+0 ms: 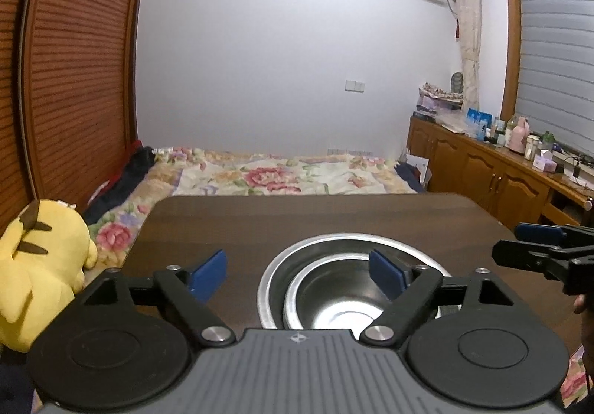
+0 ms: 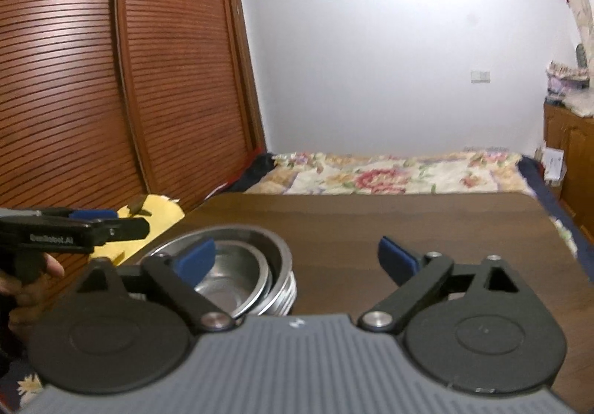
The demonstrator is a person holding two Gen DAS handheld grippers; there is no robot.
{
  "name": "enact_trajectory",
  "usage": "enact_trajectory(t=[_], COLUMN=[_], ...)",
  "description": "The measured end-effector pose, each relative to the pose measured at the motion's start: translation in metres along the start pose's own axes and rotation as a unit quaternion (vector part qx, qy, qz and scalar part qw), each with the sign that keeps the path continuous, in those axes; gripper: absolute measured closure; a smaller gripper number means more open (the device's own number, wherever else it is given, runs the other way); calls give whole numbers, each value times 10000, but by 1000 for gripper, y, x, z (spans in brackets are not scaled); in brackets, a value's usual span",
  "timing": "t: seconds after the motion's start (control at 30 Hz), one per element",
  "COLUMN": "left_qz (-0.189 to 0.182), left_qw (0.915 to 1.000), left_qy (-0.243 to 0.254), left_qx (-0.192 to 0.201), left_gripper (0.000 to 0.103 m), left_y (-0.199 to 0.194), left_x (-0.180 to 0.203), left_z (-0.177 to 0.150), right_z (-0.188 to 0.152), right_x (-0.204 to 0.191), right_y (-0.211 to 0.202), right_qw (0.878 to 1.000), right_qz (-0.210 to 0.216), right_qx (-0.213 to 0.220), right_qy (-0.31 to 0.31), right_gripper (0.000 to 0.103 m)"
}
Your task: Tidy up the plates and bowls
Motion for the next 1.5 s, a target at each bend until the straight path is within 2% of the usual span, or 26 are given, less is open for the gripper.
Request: enact_trajectory(t=[0.13, 0.23, 0.47, 0.73, 1.07, 1.5], left_qz=[41, 87, 239, 420, 403, 422], left_qw=[9998, 9996, 9989, 9976, 9978, 9979], left_qy=[85, 112, 394, 546, 523, 490], left_qx=[180, 256, 55, 20, 113, -40], left_gripper=[0, 0, 0, 0, 0, 0], left_y=[-8, -13, -20, -25, -30, -35], left_x=[12, 21, 48, 72, 78, 85], left_z=[10, 16, 19, 14, 12, -21], right_z=[8, 12, 17, 18, 14, -10], right_x=[3, 4, 2, 0, -1, 1], right_y=[-11, -16, -27, -40, -52, -55], right_qw=[9998, 9994, 9981, 9968, 9934, 9920], right_qz=[-102, -231, -536, -723, -1064, -1226], right_qx=[160, 206, 94, 212, 282, 94], right_qy=[-111, -156, -278, -251, -332, -298], right_gripper=[0, 0, 0, 0, 0, 0])
Point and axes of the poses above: each gripper's, at about its wrist camera, not at the fingertips, and y roughly the way its jaws point, x to its right, z to its top, the point moved 3 cm from there along y, roughly the way its jaws point, and after that the axes turned 12 degrees about x, right-handed, at the moved point
